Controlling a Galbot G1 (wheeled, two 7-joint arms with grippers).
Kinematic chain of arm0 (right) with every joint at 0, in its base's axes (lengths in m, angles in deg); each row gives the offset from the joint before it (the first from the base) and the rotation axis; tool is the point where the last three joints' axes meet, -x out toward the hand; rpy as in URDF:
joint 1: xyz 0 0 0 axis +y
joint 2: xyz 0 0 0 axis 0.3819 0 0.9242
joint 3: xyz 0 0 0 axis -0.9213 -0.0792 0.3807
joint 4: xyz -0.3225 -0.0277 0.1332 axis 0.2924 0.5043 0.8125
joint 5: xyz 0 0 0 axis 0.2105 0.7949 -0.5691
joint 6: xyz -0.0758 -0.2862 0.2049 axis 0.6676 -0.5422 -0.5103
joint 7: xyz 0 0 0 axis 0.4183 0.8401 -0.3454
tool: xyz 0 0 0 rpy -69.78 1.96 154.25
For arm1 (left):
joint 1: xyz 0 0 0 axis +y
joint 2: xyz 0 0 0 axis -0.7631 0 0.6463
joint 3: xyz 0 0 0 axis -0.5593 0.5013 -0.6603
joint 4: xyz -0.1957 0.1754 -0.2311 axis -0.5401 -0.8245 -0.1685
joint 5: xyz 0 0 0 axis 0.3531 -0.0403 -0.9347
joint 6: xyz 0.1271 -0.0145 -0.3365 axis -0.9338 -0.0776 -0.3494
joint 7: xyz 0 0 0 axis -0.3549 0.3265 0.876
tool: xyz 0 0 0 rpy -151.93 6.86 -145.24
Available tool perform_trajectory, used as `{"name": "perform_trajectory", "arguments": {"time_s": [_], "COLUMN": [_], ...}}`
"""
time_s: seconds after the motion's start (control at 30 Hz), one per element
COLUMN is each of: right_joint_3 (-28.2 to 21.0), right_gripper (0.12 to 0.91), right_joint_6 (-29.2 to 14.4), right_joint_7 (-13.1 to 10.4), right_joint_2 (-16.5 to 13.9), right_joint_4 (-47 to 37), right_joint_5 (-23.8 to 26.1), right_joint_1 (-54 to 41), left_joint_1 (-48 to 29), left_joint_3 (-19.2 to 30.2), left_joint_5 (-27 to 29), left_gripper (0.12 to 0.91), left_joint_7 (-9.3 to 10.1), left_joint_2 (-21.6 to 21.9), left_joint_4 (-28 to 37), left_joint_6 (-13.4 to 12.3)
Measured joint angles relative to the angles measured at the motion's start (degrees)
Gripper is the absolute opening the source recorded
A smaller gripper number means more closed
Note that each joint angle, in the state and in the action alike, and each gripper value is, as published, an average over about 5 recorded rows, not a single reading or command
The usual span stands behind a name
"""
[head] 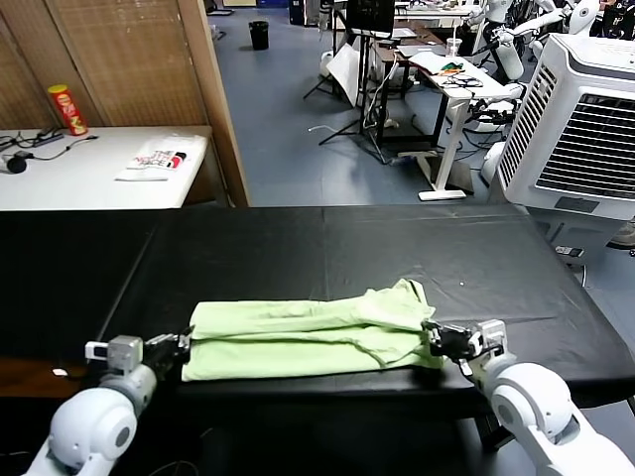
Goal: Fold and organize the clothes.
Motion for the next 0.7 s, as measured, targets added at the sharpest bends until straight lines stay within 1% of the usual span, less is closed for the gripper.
{"name": "perform_trajectory", "arguments": {"time_s": [0.07,0.1,0.13,0.2,0.23,0.3,0.33,0.37,0.43,0.47,0.6,0.7], "right_joint_3": [0.7,0.9,0.9,0.6,0.3,-0.7,-1.3,-2.1,-3.5,-4.4,-7.7,-10.1], "right_gripper": [0.488,0.555,0.605,0.705,0.741,0.783,0.79,0.793,0.797,0.797,0.798,0.798], "right_joint_6": [0.0,0.0,0.0,0.0,0.0,0.0,0.0,0.0,0.0,0.0,0.0,0.0], "right_joint_7": [0.0,0.0,0.0,-0.1,-0.1,-0.1,-0.1,-0.1,0.0,0.0,0.4,1.0], "right_joint_2": [0.0,0.0,0.2,0.6,1.0,1.8,2.3,2.9,4.1,4.7,7.0,8.4], "right_joint_4": [0.4,0.3,0.1,-0.8,-1.6,-3.3,-4.4,-5.6,-8.0,-9.3,-14.5,-18.1], "right_joint_5": [-0.1,-0.1,-0.1,0.4,0.9,2.3,3.2,4.0,5.1,5.6,6.7,7.5], "right_joint_1": [-0.5,-0.9,-1.5,-3.2,-4.2,-6.5,-7.7,-9.0,-11.5,-12.8,-17.7,-20.5], "left_joint_1": [0.4,0.5,0.6,0.3,0.0,-0.9,-1.6,-2.3,-4.1,-5.1,-9.2,-11.3], "left_joint_3": [-0.4,-0.6,-0.8,-1.4,-1.7,-2.2,-2.3,-2.2,-1.8,-1.5,0.0,0.9], "left_joint_5": [0.0,-0.1,-0.2,-0.8,-1.4,-3.0,-3.9,-4.7,-6.2,-6.8,-8.8,-9.0], "left_gripper": [0.269,0.319,0.386,0.487,0.554,0.652,0.704,0.74,0.783,0.791,0.797,0.798], "left_joint_7": [-0.19,-0.49,-0.95,-2.0,-2.38,-2.54,-2.31,-1.98,-1.32,-1.06,-0.91,-1.02], "left_joint_2": [-0.1,0.0,0.1,0.6,0.9,1.4,1.6,1.6,1.3,1.0,-0.5,-1.7], "left_joint_4": [-0.5,-0.7,-0.8,-0.6,-0.4,0.4,0.9,1.5,3.0,3.8,7.6,10.3], "left_joint_6": [0.3,0.4,0.5,0.5,0.4,0.3,0.1,-0.1,-0.6,-0.9,-1.3,-1.4]}}
